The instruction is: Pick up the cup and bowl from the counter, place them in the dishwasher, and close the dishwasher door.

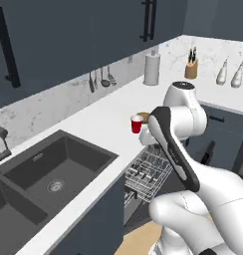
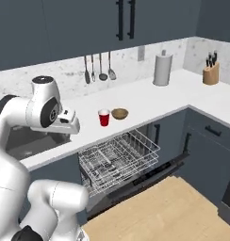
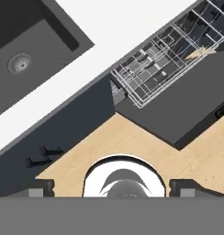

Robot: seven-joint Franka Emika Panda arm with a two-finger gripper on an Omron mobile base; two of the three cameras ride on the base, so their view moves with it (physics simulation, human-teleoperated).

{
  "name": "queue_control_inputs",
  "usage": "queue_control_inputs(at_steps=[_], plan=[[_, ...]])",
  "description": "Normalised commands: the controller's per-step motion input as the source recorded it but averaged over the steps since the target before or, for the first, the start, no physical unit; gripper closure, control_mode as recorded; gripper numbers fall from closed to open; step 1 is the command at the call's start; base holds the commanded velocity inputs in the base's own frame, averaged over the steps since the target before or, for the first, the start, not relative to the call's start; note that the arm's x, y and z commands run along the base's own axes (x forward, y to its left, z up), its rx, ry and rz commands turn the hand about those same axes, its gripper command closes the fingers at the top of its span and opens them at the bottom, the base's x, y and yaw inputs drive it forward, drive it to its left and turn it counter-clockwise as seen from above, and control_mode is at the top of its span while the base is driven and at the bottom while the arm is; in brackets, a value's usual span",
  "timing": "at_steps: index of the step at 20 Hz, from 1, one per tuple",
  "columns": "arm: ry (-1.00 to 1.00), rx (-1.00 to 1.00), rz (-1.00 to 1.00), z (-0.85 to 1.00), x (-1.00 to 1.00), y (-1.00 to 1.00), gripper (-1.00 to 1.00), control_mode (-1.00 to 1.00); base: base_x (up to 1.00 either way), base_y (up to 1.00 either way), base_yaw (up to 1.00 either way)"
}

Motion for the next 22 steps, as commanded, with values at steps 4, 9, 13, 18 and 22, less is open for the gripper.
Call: queue_control_inputs(at_steps=[4, 9, 13, 18, 22], plan=[[0.0, 0.0, 0.0, 0.0, 0.0, 0.0, -1.0, 1.0, 0.46, 0.4, -0.47], [0.0, 0.0, 0.0, 0.0, 0.0, 0.0, -1.0, 1.0, 0.71, 0.03, -0.2], [0.0, 0.0, 0.0, 0.0, 0.0, 0.0, -1.0, 1.0, 0.05, 0.28, -0.27], [0.0, 0.0, 0.0, 0.0, 0.0, 0.0, -1.0, 1.0, 0.03, 0.43, -0.36], [0.0, 0.0, 0.0, 0.0, 0.0, 0.0, -1.0, 1.0, 0.24, 0.49, -0.31]])
